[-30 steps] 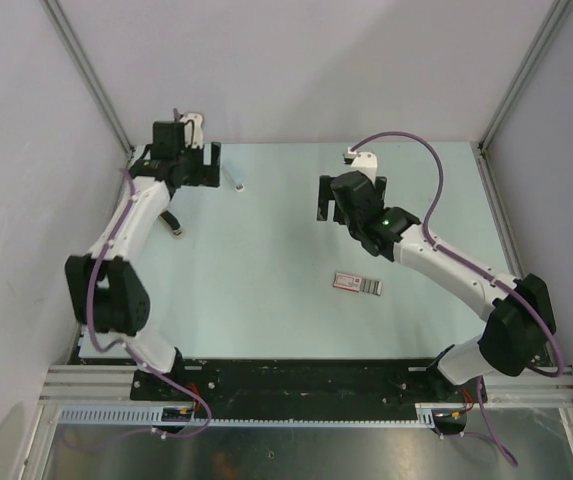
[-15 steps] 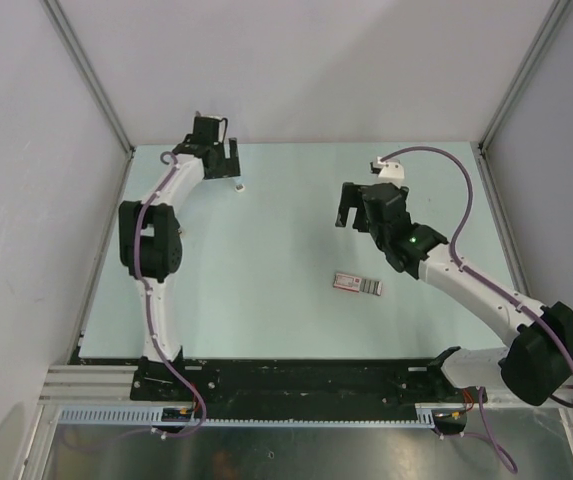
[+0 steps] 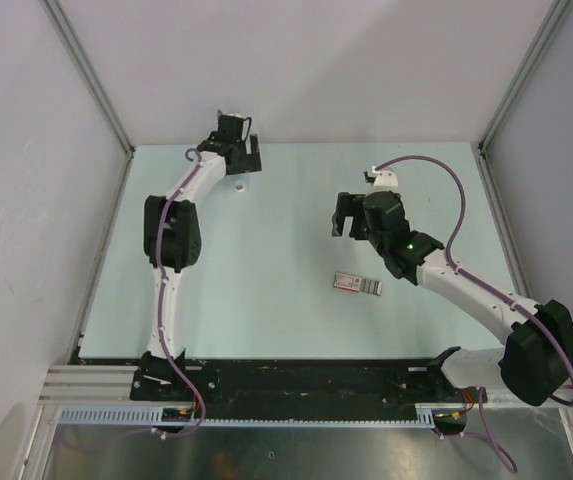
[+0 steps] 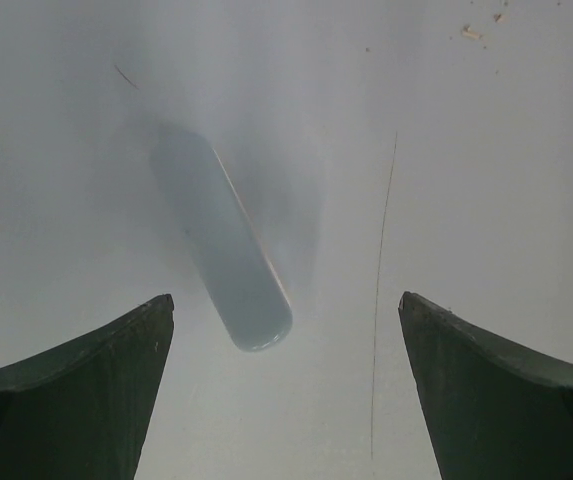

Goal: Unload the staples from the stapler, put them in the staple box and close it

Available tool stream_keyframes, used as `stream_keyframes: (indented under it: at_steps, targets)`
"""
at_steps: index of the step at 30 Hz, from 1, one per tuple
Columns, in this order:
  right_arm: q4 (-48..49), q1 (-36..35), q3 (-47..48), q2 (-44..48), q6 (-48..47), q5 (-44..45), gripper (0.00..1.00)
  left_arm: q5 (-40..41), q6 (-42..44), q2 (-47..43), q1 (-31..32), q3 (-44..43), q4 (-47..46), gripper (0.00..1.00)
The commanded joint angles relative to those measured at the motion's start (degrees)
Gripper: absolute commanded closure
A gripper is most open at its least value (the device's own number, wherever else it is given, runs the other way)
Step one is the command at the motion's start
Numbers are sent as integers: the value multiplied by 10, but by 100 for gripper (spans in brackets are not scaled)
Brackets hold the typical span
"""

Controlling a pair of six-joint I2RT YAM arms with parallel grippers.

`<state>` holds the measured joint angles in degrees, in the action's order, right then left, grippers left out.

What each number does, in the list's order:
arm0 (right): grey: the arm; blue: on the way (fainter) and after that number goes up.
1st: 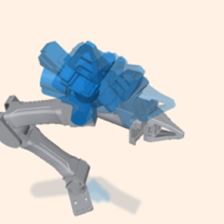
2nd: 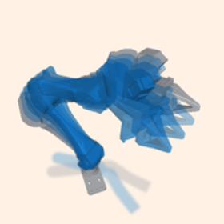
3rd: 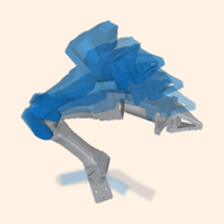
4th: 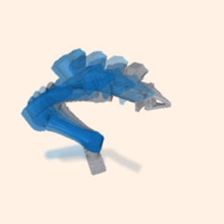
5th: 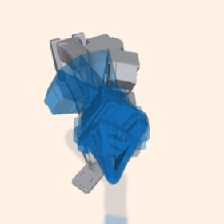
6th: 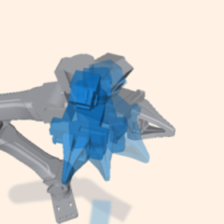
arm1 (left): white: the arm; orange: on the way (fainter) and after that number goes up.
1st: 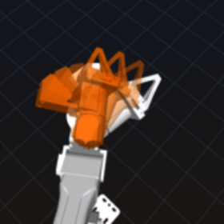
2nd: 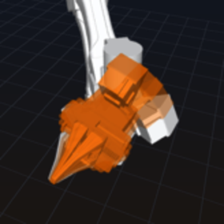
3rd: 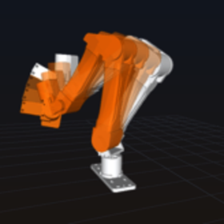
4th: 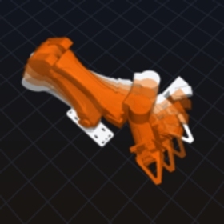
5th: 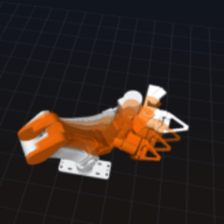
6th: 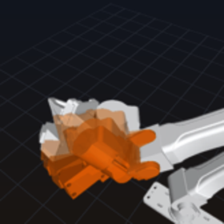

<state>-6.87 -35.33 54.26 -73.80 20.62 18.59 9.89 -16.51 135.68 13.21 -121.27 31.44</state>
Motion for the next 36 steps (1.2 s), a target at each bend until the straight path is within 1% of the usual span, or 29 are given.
stream_keyframes:
  at_steps: [1, 7, 10, 11, 12, 14, 15, 16, 18, 23, 25, 28, 33, 35, 36]
  targets:
    - [41, 7, -8, 16, -10, -17, 2, -1, -18, 19, -4, -28, 19, 1]
    - [56, 18, -20, 16, -7, -34, 3, -4, -17, 33, -8, -29, 36, 2]
    - [62, 22, -26, 19, -6, -40, 3, -3, -18, 38, -10, -32, 37, 8]
    - [62, 22, -29, 20, -6, -42, 4, -3, -17, 40, -11, -34, 38, 12]
    - [62, 23, -30, 20, -5, -44, 4, -3, -16, 43, -10, -37, 38, 18]
    - [63, 24, -33, 21, -5, -48, 5, -4, -10, 46, -11, -47, 38, 34]
    - [63, 24, -34, 22, -5, -50, 5, -2, -7, 47, -11, -52, 38, 40]
    - [72, 24, -35, 22, -5, -52, 5, 0, -5, 48, -10, -57, 38, 44]
    - [80, 24, -38, 23, -5, -56, 6, 4, 0, 48, -11, -60, 38, 46]
    - [86, 24, -39, 21, -4, -61, 7, 10, 17, 52, -11, -54, 38, 49]
    - [87, 24, -39, 20, -4, -62, 8, 8, 21, 50, -11, -47, 39, 52]
    - [87, 24, -39, 22, -4, -64, 8, 5, 23, 42, -10, -27, 39, 64]
    - [88, 21, -39, 26, -2, -68, 9, 15, 29, -2, -7, 40, 39, 90]
    - [89, 17, -39, 25, -2, -68, 10, 18, 29, -35, -6, 82, 39, 95]
    - [89, 13, -39, 24, -3, -67, 11, 16, 28, -57, -6, 107, 38, 97]
